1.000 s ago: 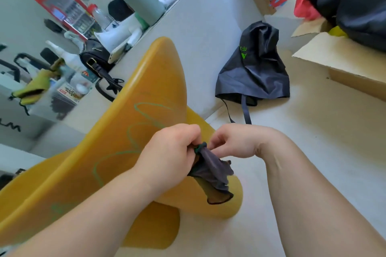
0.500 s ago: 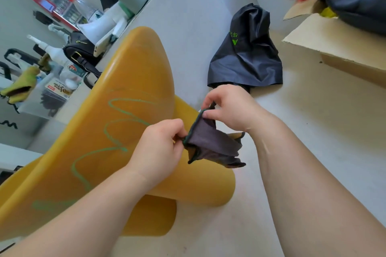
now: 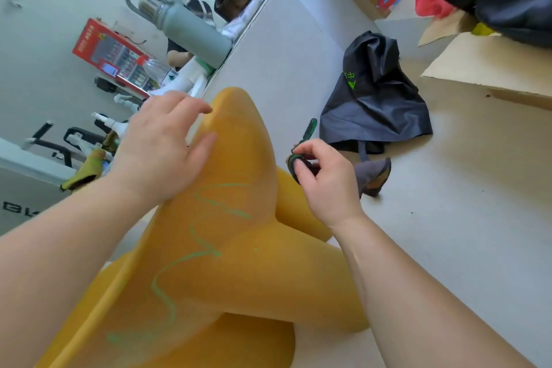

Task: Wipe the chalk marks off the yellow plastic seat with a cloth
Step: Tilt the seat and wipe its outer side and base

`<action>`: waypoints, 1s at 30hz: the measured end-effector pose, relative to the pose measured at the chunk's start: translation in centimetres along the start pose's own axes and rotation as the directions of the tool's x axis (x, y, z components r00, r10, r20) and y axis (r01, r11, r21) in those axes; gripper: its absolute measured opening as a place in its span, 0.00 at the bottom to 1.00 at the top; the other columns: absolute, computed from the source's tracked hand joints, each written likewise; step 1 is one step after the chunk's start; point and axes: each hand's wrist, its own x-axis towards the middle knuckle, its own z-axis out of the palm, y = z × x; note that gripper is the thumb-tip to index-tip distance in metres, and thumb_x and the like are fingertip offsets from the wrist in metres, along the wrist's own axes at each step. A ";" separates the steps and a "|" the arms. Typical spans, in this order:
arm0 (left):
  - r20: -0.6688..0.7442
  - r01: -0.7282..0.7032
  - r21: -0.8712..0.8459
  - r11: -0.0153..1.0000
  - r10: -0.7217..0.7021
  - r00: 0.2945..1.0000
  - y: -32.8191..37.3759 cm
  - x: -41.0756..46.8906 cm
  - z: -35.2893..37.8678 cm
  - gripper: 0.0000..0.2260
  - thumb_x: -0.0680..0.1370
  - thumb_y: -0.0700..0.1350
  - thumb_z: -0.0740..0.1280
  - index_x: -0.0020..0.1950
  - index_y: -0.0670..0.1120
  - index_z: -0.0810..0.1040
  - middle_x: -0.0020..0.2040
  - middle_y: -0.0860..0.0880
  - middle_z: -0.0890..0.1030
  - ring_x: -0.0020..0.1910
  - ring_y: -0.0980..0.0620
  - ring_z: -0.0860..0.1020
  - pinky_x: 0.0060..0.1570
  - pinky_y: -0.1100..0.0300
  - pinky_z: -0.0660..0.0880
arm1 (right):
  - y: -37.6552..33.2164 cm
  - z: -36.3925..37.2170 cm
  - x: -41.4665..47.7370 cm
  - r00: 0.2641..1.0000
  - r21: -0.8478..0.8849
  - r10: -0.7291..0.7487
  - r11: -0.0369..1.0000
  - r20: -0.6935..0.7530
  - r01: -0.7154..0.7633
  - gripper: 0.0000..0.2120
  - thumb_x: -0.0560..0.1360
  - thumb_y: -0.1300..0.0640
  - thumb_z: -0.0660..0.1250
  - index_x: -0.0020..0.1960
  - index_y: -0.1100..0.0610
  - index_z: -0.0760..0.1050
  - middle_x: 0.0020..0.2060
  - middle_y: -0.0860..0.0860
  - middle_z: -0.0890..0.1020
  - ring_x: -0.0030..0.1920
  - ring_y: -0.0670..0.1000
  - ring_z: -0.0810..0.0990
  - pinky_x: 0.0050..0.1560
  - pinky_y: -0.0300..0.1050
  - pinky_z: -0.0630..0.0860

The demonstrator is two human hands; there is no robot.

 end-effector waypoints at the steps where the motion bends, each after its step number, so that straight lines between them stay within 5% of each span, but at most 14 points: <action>1: 0.048 0.102 -0.061 0.993 -0.099 0.994 -0.3 0.7 0.2 0.18 0.80 0.52 0.63 0.66 0.46 0.74 0.61 0.45 0.77 0.61 0.42 0.74 0.63 0.47 0.70 | 0.3 0.3 0.0 1.000 -0.011 -0.007 1.000 -0.015 0.006 0.04 0.77 0.60 0.70 0.50 0.52 0.79 0.47 0.43 0.78 0.48 0.49 0.80 0.52 0.52 0.79; 4: 0.216 0.356 -0.254 0.899 -0.306 0.927 -0.2 2.1 1.3 0.21 0.83 0.54 0.60 0.75 0.51 0.67 0.64 0.52 0.74 0.60 0.50 0.74 0.61 0.50 0.72 | 0.9 1.3 -0.1 0.998 -0.006 0.021 1.000 -0.057 -0.021 0.03 0.76 0.60 0.71 0.48 0.52 0.80 0.45 0.42 0.70 0.45 0.44 0.75 0.50 0.42 0.74; 7: 0.235 0.464 -0.436 0.771 -0.400 0.886 0.4 2.0 2.3 0.18 0.84 0.48 0.58 0.74 0.53 0.70 0.66 0.56 0.75 0.62 0.56 0.73 0.63 0.57 0.69 | 1.1 2.2 0.0 0.994 0.024 0.080 0.997 -0.072 -0.078 0.05 0.77 0.59 0.71 0.46 0.50 0.77 0.41 0.44 0.73 0.43 0.43 0.74 0.45 0.40 0.69; 12: 0.157 0.415 -0.438 0.797 -0.387 0.909 0.3 1.9 2.7 0.18 0.83 0.42 0.59 0.71 0.54 0.74 0.63 0.61 0.76 0.57 0.71 0.72 0.53 0.80 0.63 | -0.1 4.5 0.4 0.992 0.151 0.122 0.982 -0.039 -0.115 0.03 0.77 0.57 0.69 0.48 0.49 0.77 0.41 0.43 0.81 0.45 0.47 0.79 0.47 0.45 0.77; 17: 0.147 0.415 -0.408 0.813 -0.390 0.909 -0.3 2.0 3.1 0.19 0.82 0.47 0.59 0.73 0.53 0.74 0.67 0.60 0.76 0.65 0.64 0.71 0.63 0.67 0.67 | -1.3 7.7 0.9 0.935 0.362 0.328 0.895 -0.134 -0.262 0.13 0.77 0.57 0.72 0.57 0.45 0.74 0.44 0.42 0.83 0.46 0.45 0.83 0.51 0.44 0.80; 22: 0.158 0.427 -0.434 0.793 -0.399 0.903 -0.4 1.9 3.3 0.20 0.80 0.48 0.60 0.72 0.53 0.74 0.65 0.63 0.76 0.64 0.72 0.71 0.58 0.81 0.64 | 0.2 9.9 -0.9 0.937 0.366 0.350 0.869 0.021 -0.333 0.23 0.81 0.51 0.67 0.75 0.42 0.67 0.66 0.39 0.79 0.67 0.37 0.74 0.68 0.35 0.70; 25: 0.167 0.434 -0.443 0.784 -0.403 0.900 -0.4 2.0 3.3 0.21 0.78 0.49 0.58 0.72 0.53 0.74 0.64 0.65 0.76 0.63 0.72 0.71 0.58 0.80 0.64 | 2.0 10.7 1.8 0.921 0.310 0.333 0.870 0.204 -0.384 0.30 0.82 0.41 0.55 0.82 0.38 0.48 0.77 0.38 0.63 0.79 0.44 0.60 0.80 0.47 0.56; 27: 0.167 0.433 -0.453 0.779 -0.403 0.900 -0.3 2.0 3.2 0.21 0.78 0.49 0.59 0.72 0.52 0.75 0.63 0.66 0.76 0.62 0.72 0.72 0.57 0.79 0.64 | 3.2 11.1 5.6 0.871 0.311 0.378 0.826 0.315 -0.471 0.37 0.79 0.33 0.53 0.77 0.31 0.31 0.80 0.40 0.60 0.80 0.50 0.60 0.81 0.55 0.54; 30: 0.170 0.420 -0.456 0.784 -0.387 0.906 -0.2 2.0 3.1 0.21 0.78 0.47 0.59 0.71 0.50 0.75 0.63 0.63 0.76 0.61 0.73 0.72 0.56 0.80 0.64 | 3.7 10.8 10.4 0.822 0.360 0.441 0.747 0.360 -0.559 0.44 0.82 0.39 0.59 0.77 0.38 0.24 0.76 0.44 0.67 0.76 0.48 0.66 0.75 0.40 0.57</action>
